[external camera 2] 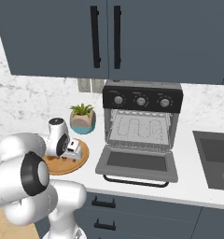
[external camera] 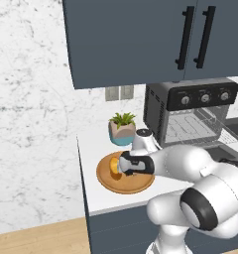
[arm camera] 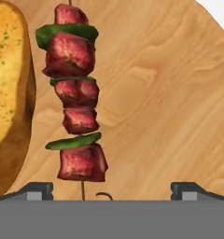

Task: Pick up the kebab skewer and baguette bread, and place them inside the toaster oven. Close the toaster oven door and start by setting the timer.

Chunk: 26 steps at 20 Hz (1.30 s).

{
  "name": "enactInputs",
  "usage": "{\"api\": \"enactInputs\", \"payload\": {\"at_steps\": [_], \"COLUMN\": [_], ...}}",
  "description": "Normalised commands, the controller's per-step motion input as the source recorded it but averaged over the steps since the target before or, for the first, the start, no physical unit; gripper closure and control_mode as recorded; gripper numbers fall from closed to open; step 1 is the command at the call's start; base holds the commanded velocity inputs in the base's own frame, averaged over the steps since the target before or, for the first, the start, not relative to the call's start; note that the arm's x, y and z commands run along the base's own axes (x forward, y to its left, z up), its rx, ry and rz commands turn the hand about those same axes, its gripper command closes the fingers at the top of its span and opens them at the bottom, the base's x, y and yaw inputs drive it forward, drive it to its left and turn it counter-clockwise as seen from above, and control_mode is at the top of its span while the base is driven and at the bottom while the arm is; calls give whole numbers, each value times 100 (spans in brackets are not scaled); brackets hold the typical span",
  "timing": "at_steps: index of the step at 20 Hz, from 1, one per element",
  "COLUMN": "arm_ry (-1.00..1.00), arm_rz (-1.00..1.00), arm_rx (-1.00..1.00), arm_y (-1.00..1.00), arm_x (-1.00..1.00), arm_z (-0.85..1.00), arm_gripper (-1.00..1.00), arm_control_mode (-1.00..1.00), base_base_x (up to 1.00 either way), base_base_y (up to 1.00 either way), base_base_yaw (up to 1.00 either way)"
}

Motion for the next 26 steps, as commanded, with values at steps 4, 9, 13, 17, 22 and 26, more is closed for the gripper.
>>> {"api": "enactInputs", "payload": {"at_steps": [4,9,13,17,22,26], "arm_ry": [0,0,0,0,0,0], "arm_rz": [0,0,0,0,0,0], "arm_rx": [0,0,0,0,0,0], "arm_y": [0,7,18,18,8,0], "arm_x": [10,33,41,36,25,12], "arm_z": [-11,-7,-7,-2,0,-27], "arm_gripper": [-100,-100,-100,-100,-100,100], "arm_control_mode": [-100,-100,-100,-100,-100,-100], "base_base_x": [0,0,0,0,0,0], "base_base_y": [0,0,0,0,0,0], "base_base_yaw": [0,0,0,0,0,0]}}
